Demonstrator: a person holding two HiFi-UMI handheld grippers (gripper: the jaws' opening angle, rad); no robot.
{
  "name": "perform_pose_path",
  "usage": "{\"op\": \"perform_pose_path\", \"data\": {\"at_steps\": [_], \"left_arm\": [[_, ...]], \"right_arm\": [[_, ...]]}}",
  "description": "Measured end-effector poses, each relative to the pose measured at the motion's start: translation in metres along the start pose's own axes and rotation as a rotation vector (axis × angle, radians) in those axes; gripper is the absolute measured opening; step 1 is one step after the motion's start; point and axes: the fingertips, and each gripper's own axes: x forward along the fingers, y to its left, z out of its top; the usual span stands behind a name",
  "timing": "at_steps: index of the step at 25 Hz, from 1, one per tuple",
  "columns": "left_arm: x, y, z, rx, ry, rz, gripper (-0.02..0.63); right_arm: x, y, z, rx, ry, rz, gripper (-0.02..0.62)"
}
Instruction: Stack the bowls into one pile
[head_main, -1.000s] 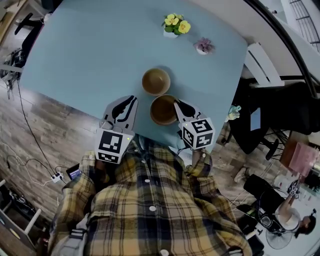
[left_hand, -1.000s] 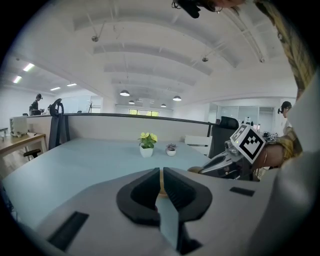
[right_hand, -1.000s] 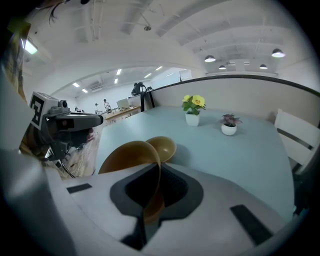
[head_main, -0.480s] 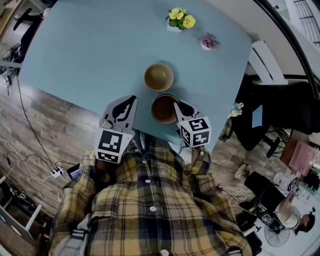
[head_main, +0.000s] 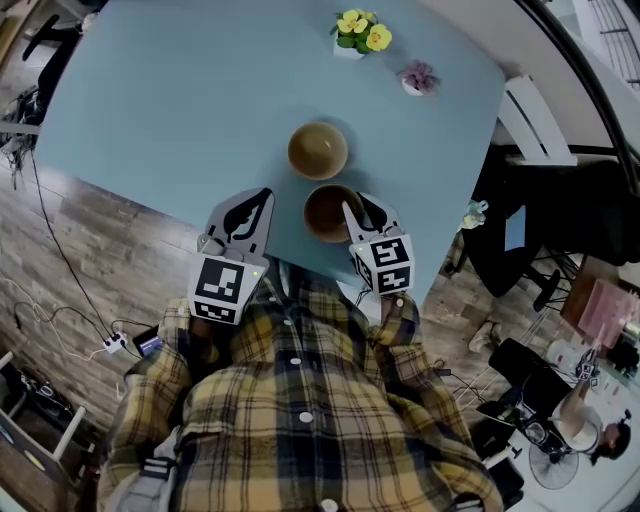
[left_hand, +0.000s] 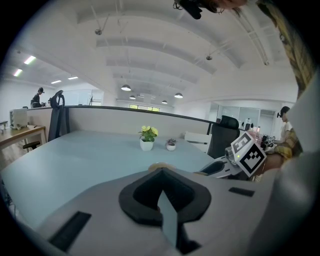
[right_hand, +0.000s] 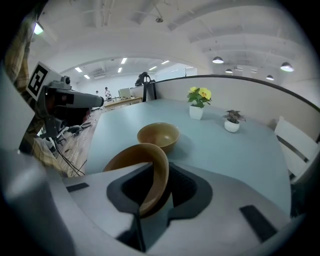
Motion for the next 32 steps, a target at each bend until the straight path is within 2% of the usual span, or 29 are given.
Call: {"op": "perform_pose_path", "data": {"at_steps": [7,18,24,26,32], "left_arm": [[-0.002,0.006,-0.001,-0.001,-0.005,0.003,-0.011],[0.003,0.013,0.003,0.030,0.006,-0.017,-0.009],[0.031,0.012,0.009,0.085,0.034,-0.067,0.029],[0.044,0.012,0.010,0.108,0.046,-0.088,0.044],[0.082,0.016,0.010,0.165,0.104,-0.128,0.108]], "right_arm": [[0.000,0.003,0.005,-0.064,-0.030,-0.042,0.147],[-0.026,0.000,0.032,-0.041,-0.114,-0.092,0.161],[-0.061,-0.008,0.054,-0.048,-0.188,-0.146,0.161],[-0.074,-0.010,0.056,-0.026,-0.214,-0.170,0.161],[-0.114,-0.018,0.056,0.150,-0.340,-0.231,0.161]]}}
